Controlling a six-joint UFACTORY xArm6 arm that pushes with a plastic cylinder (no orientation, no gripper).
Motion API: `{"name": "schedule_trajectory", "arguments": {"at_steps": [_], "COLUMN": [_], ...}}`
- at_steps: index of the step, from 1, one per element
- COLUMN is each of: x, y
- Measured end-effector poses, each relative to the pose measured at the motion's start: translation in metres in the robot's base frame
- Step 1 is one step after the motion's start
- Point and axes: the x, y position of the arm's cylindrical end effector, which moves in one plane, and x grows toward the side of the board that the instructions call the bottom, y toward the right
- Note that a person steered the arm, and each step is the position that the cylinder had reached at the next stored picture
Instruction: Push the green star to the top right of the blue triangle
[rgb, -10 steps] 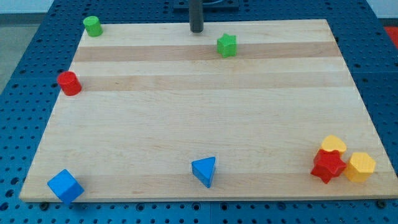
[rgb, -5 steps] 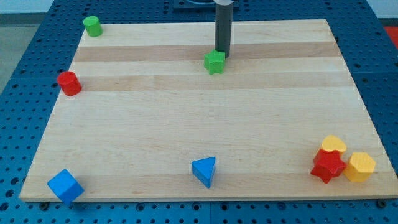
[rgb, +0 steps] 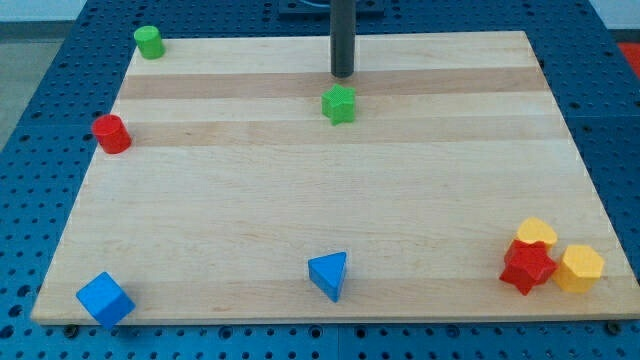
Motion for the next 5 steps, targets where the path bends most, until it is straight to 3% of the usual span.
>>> {"name": "schedule_trajectory", "arguments": {"at_steps": [1,5], "x": [0.006,0.107], "y": [-0.003,-0.009]}}
